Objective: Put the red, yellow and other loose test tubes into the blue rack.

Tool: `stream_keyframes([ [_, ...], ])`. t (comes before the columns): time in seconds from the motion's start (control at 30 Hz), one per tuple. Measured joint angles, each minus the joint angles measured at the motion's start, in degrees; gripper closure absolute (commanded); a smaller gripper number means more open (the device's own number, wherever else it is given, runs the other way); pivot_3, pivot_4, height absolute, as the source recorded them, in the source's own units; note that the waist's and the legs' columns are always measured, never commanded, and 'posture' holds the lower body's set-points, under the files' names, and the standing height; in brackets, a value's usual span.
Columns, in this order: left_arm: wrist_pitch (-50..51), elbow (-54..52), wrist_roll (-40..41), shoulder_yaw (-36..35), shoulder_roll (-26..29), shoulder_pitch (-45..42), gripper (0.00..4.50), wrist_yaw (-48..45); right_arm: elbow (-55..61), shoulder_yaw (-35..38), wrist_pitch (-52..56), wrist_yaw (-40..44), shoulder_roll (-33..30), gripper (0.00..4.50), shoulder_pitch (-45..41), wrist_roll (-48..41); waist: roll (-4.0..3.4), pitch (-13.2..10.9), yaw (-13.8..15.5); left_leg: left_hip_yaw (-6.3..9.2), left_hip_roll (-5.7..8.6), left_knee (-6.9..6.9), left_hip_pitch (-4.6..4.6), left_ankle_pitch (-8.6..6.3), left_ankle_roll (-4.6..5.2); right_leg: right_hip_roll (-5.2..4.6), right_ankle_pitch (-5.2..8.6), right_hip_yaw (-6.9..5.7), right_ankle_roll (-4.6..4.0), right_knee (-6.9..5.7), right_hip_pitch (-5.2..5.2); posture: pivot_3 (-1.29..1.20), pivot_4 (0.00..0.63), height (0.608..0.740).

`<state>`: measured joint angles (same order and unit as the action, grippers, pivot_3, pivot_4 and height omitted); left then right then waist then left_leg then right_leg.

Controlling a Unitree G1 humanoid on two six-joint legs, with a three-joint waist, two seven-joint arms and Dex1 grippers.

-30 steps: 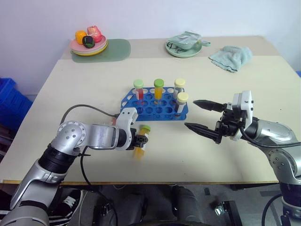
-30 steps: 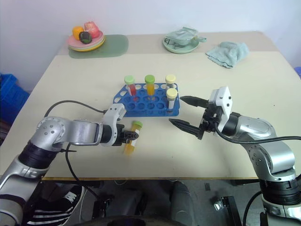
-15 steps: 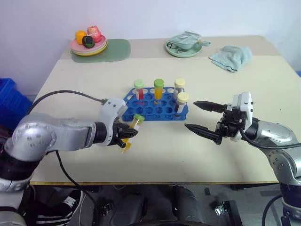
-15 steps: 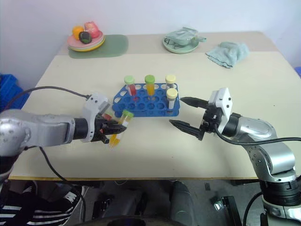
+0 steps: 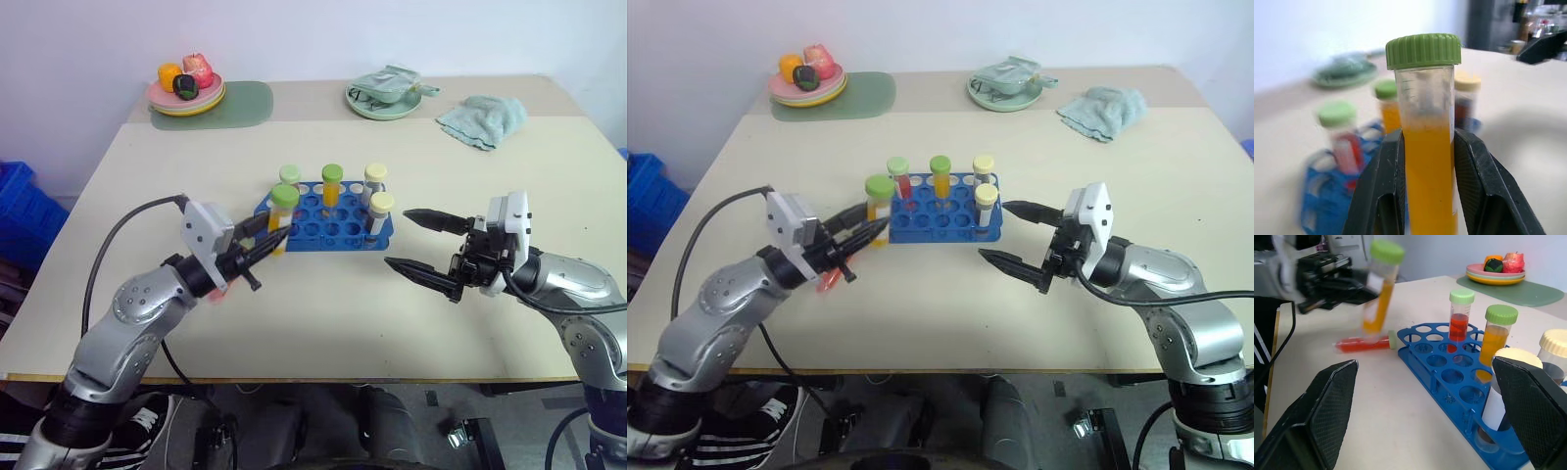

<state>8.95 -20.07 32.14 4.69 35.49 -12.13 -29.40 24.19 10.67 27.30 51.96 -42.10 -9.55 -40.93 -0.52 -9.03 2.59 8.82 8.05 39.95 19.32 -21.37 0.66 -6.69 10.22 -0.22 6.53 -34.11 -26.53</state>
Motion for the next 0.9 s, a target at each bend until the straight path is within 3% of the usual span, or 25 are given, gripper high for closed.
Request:
stream_keyframes([
  [0.3,-12.5,13.5,-8.1,0.3,-11.7,-7.6,3.43,-6.6,0.0,0.0,-0.1,-0.9,0.3,0.0,-0.5,0.1,0.01,0.0,-0.3,-0.03,0.0,0.04,0.03,-0.02,0.05,-0.01,-0.04,-0.01,0.07,0.01,-0.05,0.0,0.15,0.74],
  [0.57,-21.6,23.5,-15.0,1.3,-21.4,-13.1,3.43,-6.2,0.0,0.0,-0.4,-2.2,1.0,0.0,-0.2,0.3,0.03,0.0,-0.2,-0.03,0.01,0.08,0.03,-0.03,0.06,-0.01,-0.07,-0.01,0.12,0.02,-0.02,0.0,0.15,0.74],
  [0.9,-28.0,33.9,-18.0,1.3,-28.6,-16.4,3.43,-6.4,0.4,0.0,-1.3,-3.9,1.1,0.0,-0.2,0.4,0.05,0.0,-0.2,-0.03,0.01,0.08,0.04,-0.02,0.07,-0.01,-0.08,-0.01,0.13,0.02,-0.03,0.0,0.15,0.74],
])
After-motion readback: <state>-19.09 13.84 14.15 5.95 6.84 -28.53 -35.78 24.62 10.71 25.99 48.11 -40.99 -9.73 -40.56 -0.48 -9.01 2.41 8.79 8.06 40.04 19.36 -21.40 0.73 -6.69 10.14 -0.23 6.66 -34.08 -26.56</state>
